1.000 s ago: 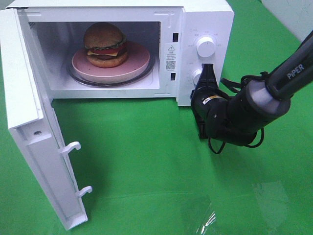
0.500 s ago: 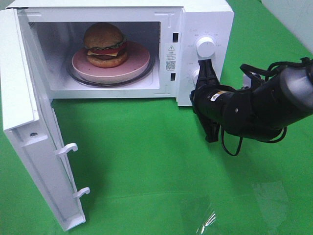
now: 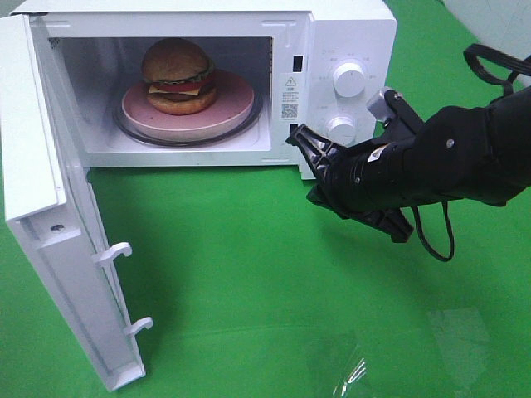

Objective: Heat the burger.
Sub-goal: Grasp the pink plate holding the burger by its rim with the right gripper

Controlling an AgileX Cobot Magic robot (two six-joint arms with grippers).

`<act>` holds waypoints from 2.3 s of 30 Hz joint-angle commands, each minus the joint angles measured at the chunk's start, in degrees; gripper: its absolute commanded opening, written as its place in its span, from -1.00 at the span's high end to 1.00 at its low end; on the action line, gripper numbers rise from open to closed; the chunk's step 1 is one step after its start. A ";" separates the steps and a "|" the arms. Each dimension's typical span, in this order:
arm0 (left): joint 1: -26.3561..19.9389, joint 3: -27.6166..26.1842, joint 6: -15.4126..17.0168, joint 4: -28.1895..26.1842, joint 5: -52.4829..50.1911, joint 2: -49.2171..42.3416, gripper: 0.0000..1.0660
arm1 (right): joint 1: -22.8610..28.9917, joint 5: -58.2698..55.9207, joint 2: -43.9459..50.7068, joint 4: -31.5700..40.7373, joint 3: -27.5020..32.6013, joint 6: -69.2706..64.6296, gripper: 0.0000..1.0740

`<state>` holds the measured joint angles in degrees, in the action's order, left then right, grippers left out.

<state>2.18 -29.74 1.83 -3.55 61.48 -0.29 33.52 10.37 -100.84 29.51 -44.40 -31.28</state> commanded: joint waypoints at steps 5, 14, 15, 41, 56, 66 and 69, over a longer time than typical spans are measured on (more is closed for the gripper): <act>-0.17 0.17 0.06 -0.11 -0.34 -0.92 -0.81 | -0.06 -7.91 2.81 -6.93 -0.06 6.88 1.00; -0.17 0.17 0.06 -0.11 -0.34 -0.92 -0.81 | -0.06 -25.15 7.28 -24.06 -1.83 18.45 1.00; -0.17 0.17 0.06 -0.11 -0.34 -0.92 -0.81 | -0.06 -25.15 7.28 -24.06 -1.83 18.45 1.00; -0.17 0.17 0.06 -0.11 -0.34 -0.92 -0.81 | 0.11 -43.43 9.05 -35.24 -10.77 90.47 0.37; -0.17 0.17 0.06 -0.11 -0.34 -0.92 -0.81 | 4.24 -40.28 8.54 -43.77 -13.06 82.56 -0.85; -0.17 0.17 0.06 -0.11 -0.34 -0.92 -0.81 | 8.25 -38.90 1.49 -51.34 -24.01 74.89 -0.80; -0.17 0.17 0.06 -0.11 -0.34 -0.92 -0.81 | 8.71 -37.59 -0.74 -51.68 -26.64 74.89 -0.79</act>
<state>2.18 -29.74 1.83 -3.55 61.48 -0.29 41.65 -28.59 -99.87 -21.43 -68.81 44.35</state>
